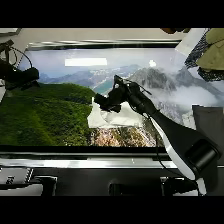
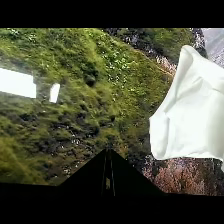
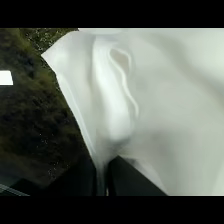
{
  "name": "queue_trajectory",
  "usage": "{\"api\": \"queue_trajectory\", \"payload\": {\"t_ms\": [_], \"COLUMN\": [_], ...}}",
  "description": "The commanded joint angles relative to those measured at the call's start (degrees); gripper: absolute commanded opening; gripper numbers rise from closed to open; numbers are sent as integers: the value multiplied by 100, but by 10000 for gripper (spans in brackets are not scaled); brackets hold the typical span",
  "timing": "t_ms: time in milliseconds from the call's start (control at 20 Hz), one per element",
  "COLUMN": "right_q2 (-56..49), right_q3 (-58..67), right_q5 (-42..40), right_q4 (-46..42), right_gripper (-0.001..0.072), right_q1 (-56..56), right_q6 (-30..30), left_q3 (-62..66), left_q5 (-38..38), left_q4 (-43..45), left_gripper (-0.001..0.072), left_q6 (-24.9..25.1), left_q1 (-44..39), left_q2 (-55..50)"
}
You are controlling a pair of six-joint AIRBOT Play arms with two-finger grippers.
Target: Fold the clothes and pants, and hang the long-sleeved shirts on hangers.
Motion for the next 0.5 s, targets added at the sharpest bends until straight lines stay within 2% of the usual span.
{"api": "queue_trajectory", "payload": {"t_ms": [0,50,150,200,250,450], "right_q2": [-190,-192,-170,-109,17,874], "right_q3": [2,2,2,2,2,2], "right_q5": [570,710,826,739,584,-520], "right_q4": [136,184,461,605,619,393], "right_gripper": [38,101,332,428,494,501], "right_q1": [74,74,74,72,42,-732], "right_q6": [103,107,92,17,-138,-787], "left_q3": [-9,-9,-9,-9,-9,-9], "left_q5": [-15,-15,-15,-15,-15,-15], "left_q4": [9,9,9,11,13,13], "left_gripper": [14,14,14,14,14,14], "left_q6": [22,22,22,22,22,20], "left_q1": [17,17,17,17,17,17], "left_q2": [4,4,4,4,4,4]}}
